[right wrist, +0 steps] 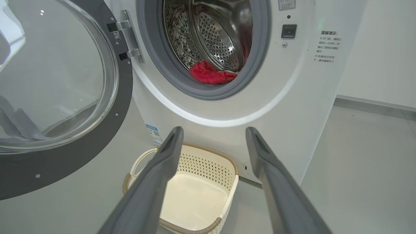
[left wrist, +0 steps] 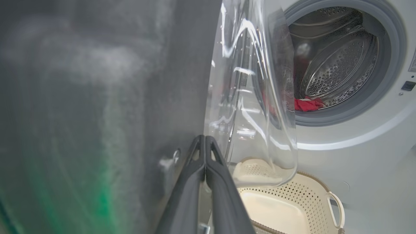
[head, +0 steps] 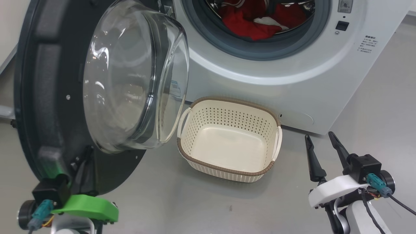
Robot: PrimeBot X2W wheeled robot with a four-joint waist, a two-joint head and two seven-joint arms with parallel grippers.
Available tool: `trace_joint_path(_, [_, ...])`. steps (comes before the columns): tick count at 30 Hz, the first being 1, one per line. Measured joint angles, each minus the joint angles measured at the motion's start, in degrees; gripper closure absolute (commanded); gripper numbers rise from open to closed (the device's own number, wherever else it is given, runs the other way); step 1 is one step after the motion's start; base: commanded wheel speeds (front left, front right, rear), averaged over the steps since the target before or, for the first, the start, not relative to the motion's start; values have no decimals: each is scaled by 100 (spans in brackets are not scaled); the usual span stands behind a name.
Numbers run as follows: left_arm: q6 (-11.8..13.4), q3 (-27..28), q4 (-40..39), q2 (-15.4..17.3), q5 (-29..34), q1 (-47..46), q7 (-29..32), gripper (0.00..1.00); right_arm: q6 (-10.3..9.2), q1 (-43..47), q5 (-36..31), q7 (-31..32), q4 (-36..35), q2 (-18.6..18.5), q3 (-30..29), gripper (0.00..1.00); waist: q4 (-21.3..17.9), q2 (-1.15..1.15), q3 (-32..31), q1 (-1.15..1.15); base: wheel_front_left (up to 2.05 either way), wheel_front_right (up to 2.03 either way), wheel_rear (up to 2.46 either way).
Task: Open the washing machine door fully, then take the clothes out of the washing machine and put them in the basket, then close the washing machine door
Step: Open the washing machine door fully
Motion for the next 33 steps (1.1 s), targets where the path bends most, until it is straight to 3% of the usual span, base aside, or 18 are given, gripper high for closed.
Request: trace_joint_path(33, [47, 1244, 1284, 407, -363, -912, -432, 100, 76, -99, -141, 0, -1, -1, -80, 0, -20, 0, 207, 0, 0, 0, 0])
